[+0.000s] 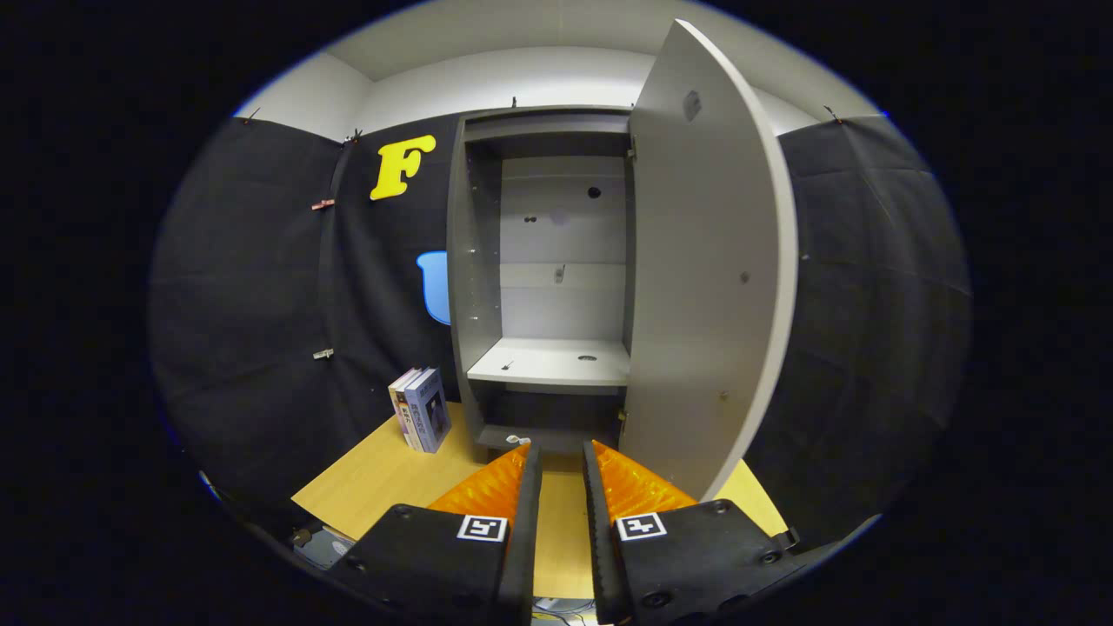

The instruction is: Open the shoe cabinet door, grab the shoes and put them into the shoe cabinet, then close the shoe cabinet door.

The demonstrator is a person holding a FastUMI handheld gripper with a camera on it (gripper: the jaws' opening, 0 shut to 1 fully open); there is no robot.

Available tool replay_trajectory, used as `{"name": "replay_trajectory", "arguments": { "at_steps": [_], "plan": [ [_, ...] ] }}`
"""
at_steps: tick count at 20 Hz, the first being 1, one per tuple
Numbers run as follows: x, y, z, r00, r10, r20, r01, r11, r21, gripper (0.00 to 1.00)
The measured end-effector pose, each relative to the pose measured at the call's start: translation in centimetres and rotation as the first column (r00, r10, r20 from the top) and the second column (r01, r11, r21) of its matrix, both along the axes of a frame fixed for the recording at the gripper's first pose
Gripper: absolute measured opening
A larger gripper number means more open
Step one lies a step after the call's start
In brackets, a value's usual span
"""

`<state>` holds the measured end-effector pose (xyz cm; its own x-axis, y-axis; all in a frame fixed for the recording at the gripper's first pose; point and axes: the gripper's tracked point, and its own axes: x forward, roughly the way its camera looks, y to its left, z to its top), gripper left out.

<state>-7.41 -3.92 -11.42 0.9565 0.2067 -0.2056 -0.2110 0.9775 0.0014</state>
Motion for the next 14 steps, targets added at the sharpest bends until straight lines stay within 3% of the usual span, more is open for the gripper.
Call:
{"name": "replay_trajectory", "arguments": {
  "at_steps": [7,14],
  "plan": [
    [2.6,9.6,-11.1,0.994,0.029,-0.108,-0.034,0.999,-0.037,0.28],
    [5.0,13.7,-24.4,0.972,0.005,-0.235,-0.029,0.995,-0.097,0.26]
  ]
}}
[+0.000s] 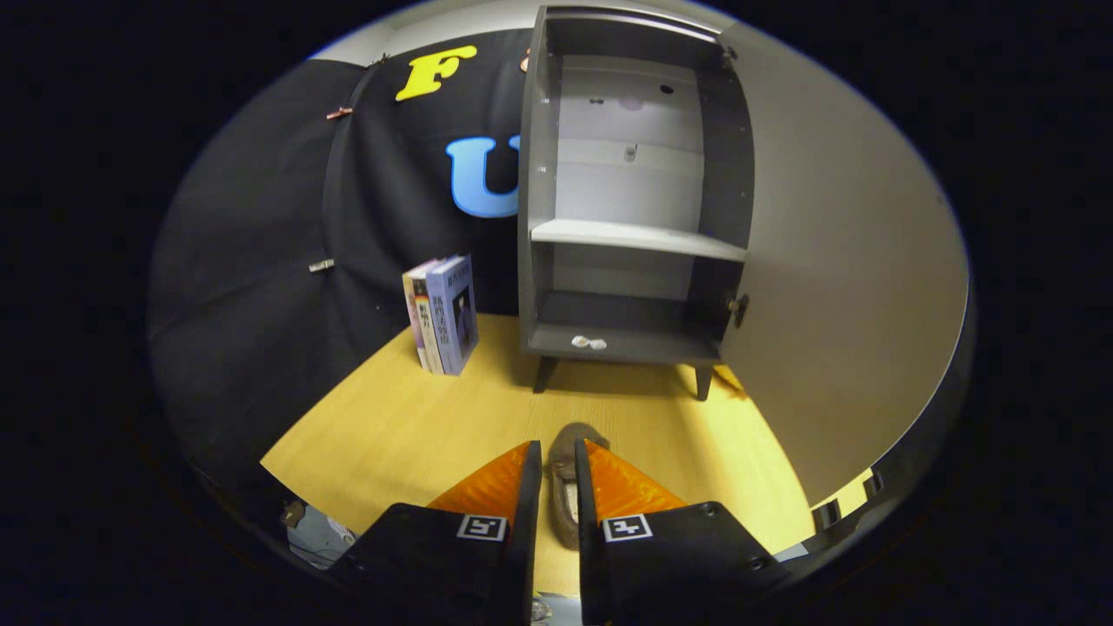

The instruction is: Open the shoe cabinet door, grab the shoes and put them into the shoe cabinet, then close the shoe cabinet door.

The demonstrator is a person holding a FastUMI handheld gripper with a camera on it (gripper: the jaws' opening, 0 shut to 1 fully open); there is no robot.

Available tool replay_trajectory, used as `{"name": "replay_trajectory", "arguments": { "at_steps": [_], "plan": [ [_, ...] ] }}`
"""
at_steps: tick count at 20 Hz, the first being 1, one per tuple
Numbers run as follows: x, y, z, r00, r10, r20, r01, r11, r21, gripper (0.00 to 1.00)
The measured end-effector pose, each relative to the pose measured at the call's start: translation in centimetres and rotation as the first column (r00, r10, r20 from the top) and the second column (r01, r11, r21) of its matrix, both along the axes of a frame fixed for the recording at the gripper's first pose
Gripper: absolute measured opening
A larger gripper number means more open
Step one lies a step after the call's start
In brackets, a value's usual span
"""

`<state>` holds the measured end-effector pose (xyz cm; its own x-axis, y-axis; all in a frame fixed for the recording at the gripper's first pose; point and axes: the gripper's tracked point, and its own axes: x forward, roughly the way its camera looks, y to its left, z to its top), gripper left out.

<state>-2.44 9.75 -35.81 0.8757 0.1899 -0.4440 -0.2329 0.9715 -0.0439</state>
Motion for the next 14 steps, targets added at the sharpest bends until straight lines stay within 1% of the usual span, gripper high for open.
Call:
{"name": "replay_trajectory", "arguments": {
  "at_steps": [4,7,12,14],
  "plan": [
    [1.0,0.6,-7.6,0.997,-0.003,-0.073,-0.002,0.998,-0.058,0.26],
    [2.7,0.3,-12.0,0.993,-0.017,-0.119,0.006,0.995,-0.098,0.26],
    [4.5,-0.7,-17.1,0.974,-0.038,-0.222,0.005,0.989,-0.146,0.26],
    [5.3,-0.7,-18.0,0.969,-0.039,-0.245,0.002,0.989,-0.151,0.26]
  ]
}}
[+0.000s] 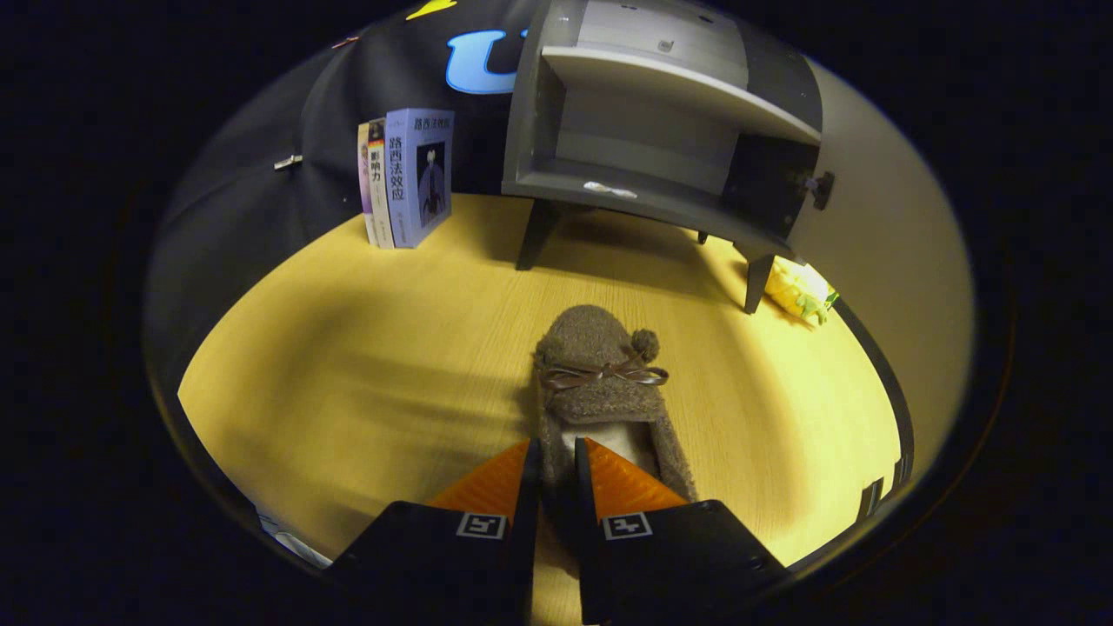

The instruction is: Open the shoe cabinet door, grab the shoes and put them into the shoe cabinet, then close the shoe cabinet door.

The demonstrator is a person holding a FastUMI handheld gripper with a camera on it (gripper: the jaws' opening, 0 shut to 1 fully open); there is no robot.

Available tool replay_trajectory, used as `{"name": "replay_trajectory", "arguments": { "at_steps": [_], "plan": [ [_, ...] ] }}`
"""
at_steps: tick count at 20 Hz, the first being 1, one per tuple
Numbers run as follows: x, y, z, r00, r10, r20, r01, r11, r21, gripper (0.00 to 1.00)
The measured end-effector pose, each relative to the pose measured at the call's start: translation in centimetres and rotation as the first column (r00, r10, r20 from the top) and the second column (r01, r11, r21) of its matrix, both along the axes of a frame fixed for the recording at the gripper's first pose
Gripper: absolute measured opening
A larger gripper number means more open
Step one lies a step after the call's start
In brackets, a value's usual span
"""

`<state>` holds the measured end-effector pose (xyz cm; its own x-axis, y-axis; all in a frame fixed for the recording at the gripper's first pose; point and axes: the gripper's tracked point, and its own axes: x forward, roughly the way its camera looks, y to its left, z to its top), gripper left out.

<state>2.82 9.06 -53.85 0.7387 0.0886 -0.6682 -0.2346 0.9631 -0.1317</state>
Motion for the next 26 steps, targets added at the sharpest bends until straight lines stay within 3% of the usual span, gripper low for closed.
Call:
{"name": "replay_trajectory", "arguments": {
  "at_steps": [7,20,21,22,26],
  "plan": [
    [3.3,1.1,-1.6,1.0,0.007,0.002,-0.007,0.999,-0.035,0.26],
    [3.0,0.5,-1.4,0.997,-0.028,-0.075,0.024,0.999,-0.048,0.27],
    [4.6,0.5,-2.9,0.998,-0.037,-0.057,0.036,0.999,-0.029,0.27],
    [3.5,-0.2,-2.1,0.996,-0.04,-0.077,0.038,0.999,-0.032,0.05],
    [3.5,0.2,-2.0,0.996,-0.04,-0.078,0.036,0.998,-0.046,0.05]
  ]
}}
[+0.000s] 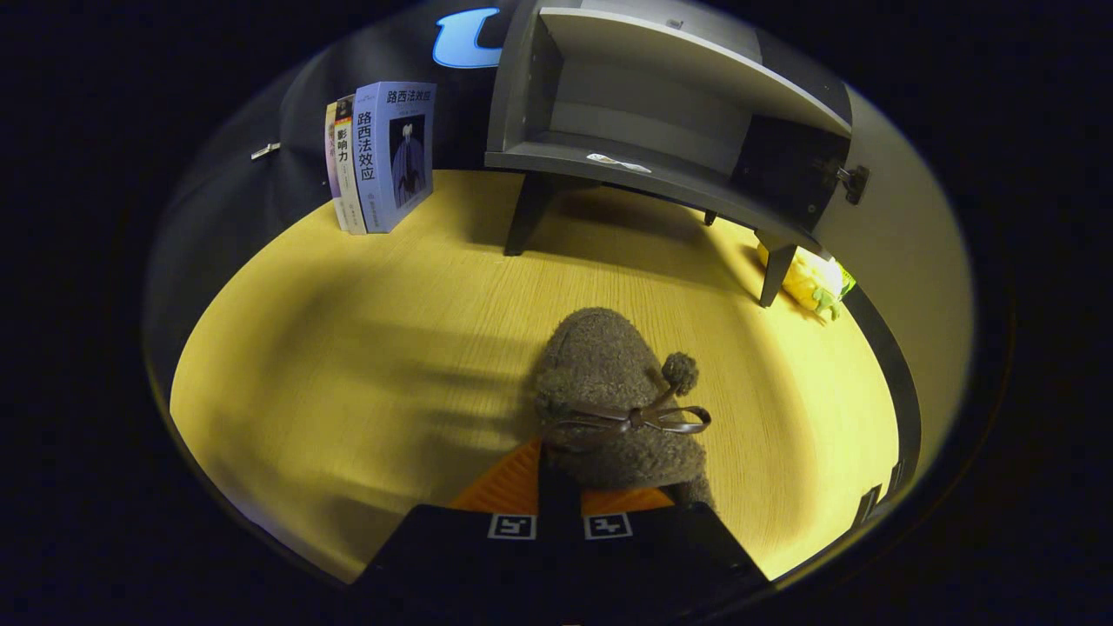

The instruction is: Open the shoe cabinet door, grab the shoes and put them into the shoe cabinet, then close the shoe cabinet door.

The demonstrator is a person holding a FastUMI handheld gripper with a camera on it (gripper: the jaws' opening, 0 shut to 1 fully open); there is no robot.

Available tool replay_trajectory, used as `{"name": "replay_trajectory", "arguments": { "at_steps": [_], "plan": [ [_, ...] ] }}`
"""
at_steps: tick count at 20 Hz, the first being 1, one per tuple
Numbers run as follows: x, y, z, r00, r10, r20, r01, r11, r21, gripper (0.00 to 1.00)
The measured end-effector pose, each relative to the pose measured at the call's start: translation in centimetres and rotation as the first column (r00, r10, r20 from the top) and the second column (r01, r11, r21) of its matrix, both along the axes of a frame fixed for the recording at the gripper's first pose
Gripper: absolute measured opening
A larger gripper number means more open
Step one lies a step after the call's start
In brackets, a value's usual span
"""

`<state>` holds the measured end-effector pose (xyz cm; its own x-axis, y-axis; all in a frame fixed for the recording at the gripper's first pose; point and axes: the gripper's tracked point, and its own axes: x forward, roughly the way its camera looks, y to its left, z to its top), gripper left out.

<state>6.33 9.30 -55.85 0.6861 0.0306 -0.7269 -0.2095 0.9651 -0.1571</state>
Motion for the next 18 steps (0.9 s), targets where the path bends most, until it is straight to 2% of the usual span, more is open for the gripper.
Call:
{"name": "replay_trajectory", "arguments": {
  "at_steps": [4,7,13,18],
  "plan": [
    [-0.1,0.1,1.7,1.0,-0.003,0.011,0.003,1.0,0.01,0.05],
    [-0.2,-0.1,5.3,0.999,-0.002,0.032,0.001,1.0,0.012,0.05],
    [1.4,-1.0,17.9,0.989,-0.028,0.145,0.015,0.996,0.086,0.05],
    [3.7,-4.1,27.2,0.974,-0.04,0.224,0.01,0.991,0.137,0.05]
  ]
}}
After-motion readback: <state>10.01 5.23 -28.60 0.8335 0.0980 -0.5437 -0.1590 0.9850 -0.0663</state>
